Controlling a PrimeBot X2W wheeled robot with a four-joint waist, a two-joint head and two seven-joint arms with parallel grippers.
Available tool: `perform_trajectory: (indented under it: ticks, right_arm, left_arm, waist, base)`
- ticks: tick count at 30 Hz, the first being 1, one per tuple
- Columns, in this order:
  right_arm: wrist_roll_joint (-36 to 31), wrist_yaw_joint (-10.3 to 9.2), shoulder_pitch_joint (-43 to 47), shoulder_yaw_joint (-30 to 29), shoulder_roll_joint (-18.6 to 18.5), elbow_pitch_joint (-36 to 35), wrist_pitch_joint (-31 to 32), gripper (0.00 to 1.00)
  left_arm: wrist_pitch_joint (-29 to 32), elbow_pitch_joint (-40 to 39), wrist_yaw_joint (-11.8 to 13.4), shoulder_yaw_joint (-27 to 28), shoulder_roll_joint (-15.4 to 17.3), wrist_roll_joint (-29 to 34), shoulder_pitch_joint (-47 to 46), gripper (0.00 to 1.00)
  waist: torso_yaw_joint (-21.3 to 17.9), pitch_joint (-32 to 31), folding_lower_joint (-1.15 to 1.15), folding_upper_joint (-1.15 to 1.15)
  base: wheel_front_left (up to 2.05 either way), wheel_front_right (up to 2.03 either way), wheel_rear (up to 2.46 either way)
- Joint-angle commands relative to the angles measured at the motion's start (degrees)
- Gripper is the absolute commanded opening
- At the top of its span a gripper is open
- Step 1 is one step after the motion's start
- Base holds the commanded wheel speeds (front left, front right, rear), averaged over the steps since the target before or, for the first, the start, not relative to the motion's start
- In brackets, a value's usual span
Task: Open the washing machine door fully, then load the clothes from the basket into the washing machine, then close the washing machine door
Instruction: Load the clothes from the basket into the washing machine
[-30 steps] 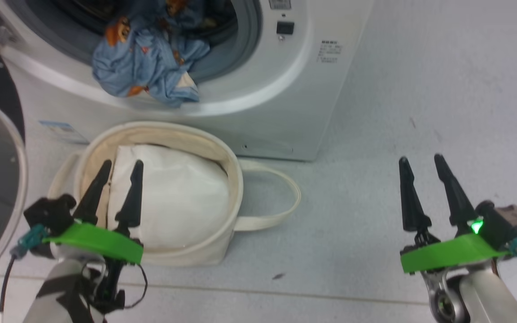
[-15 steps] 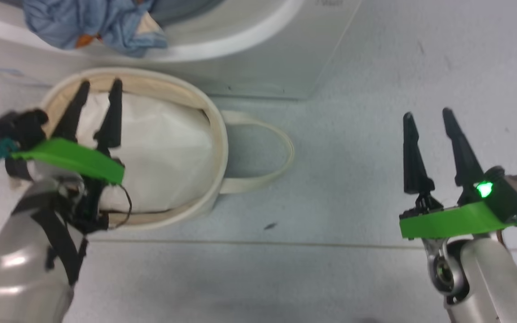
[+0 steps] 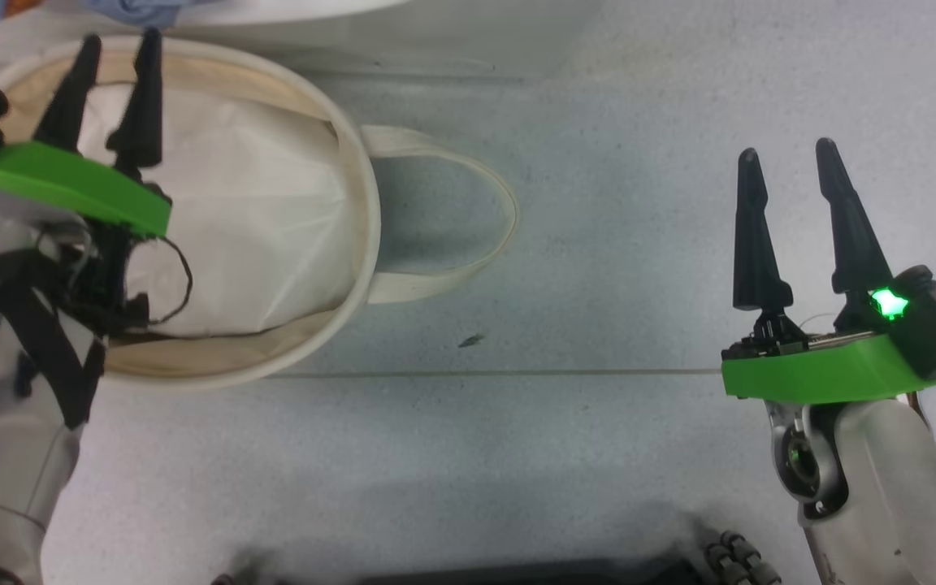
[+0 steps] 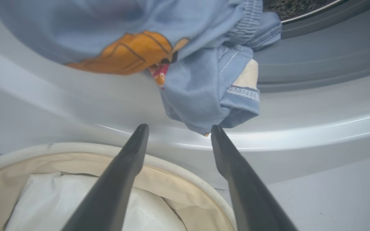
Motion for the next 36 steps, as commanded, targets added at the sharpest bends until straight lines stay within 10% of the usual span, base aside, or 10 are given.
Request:
perform_trajectory:
  ticks: [1,28,29,30,36]
  right_arm:
    - [-0.4,0.02,1.0,0.8,0.8,-2.0,-0.5,1.00]
    - [-1.1,0.02,0.9,0.9,1.5,-2.5,-0.5,1.00]
    - [-1.1,0.02,0.9,0.9,1.5,-2.4,-0.5,1.00]
    - [-1.0,0.02,1.0,0.9,1.5,-2.4,-0.5,1.00]
    - [-0.8,0.02,1.2,1.1,1.5,-2.2,-0.5,1.00]
  left_arm:
    - [-0.3,-0.6,-0.3,1.1,3.5,-0.8,-1.1,1.00]
    - [-0.3,-3.6,-0.3,3.0,6.0,3.2,-5.1,1.00]
    - [-0.3,-3.4,-0.3,3.2,6.1,3.4,-5.1,0.87]
    - [-0.3,-3.1,-0.3,3.4,6.2,3.4,-5.1,0.00]
    - [-0.3,-0.7,-0.3,2.5,7.6,3.9,-5.9,0.00]
  waist:
    - [0.0,1.1,-0.01,0.00]
    - [-0.4,1.8,-0.01,0.00]
    - [-0.5,1.7,-0.01,0.00]
    - [-0.6,1.6,-0.01,0.00]
    - [-1.3,1.3,-0.01,0.00]
  base:
    - [0.00,0.00,0.00]
    - [0.00,0.00,0.00]
    - [0.00,0.00,0.00]
    - [0.00,0.00,0.00]
    - [0.00,0.00,0.00]
